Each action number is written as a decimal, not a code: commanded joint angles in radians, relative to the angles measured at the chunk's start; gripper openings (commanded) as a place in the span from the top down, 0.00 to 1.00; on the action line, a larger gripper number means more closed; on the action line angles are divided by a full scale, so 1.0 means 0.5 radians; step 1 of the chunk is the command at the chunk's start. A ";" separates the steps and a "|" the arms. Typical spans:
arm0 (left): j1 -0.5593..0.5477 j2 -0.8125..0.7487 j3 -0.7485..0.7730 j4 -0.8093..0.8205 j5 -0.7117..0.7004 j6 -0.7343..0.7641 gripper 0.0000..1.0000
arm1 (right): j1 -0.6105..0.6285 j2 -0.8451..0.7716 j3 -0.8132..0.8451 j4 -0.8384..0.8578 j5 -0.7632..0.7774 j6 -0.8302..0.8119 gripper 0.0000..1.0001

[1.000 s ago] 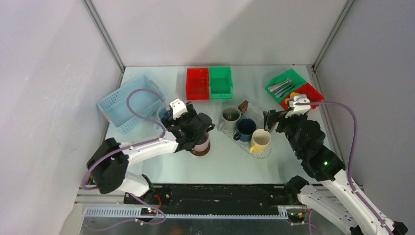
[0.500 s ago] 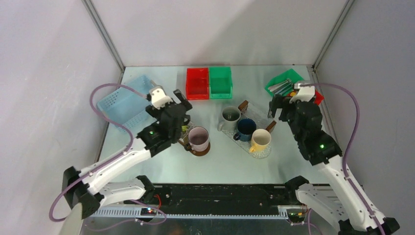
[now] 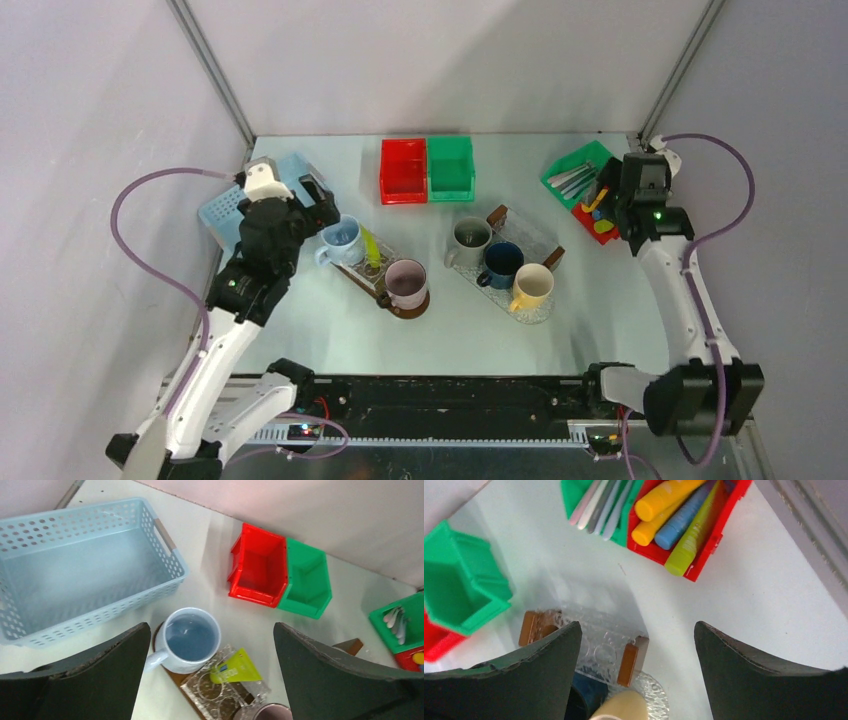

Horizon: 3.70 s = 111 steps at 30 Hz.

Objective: Prepare toiletry sets of a toothbrush and toothpaste on the tray
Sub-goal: Place the toothpaste in the toothpaste holder, then pick up the toothpaste from the storage box.

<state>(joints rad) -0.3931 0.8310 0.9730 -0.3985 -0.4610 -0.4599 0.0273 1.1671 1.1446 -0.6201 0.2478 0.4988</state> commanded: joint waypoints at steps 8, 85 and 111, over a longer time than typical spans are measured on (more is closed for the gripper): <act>0.115 -0.261 -0.306 0.121 0.000 0.504 0.00 | -0.402 0.693 0.388 0.067 -0.215 0.582 0.19; 0.110 0.109 0.362 0.482 1.620 -0.347 0.00 | 0.958 -0.250 -0.268 1.619 -1.537 -0.326 1.00; -0.145 0.439 0.634 0.364 1.734 -0.565 0.53 | 1.304 -0.229 -0.269 1.502 -1.707 -0.651 1.00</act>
<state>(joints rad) -0.4507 1.0458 1.2423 -0.1852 0.3801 -0.7425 0.6720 1.0687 1.0031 0.0982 -0.5995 0.2077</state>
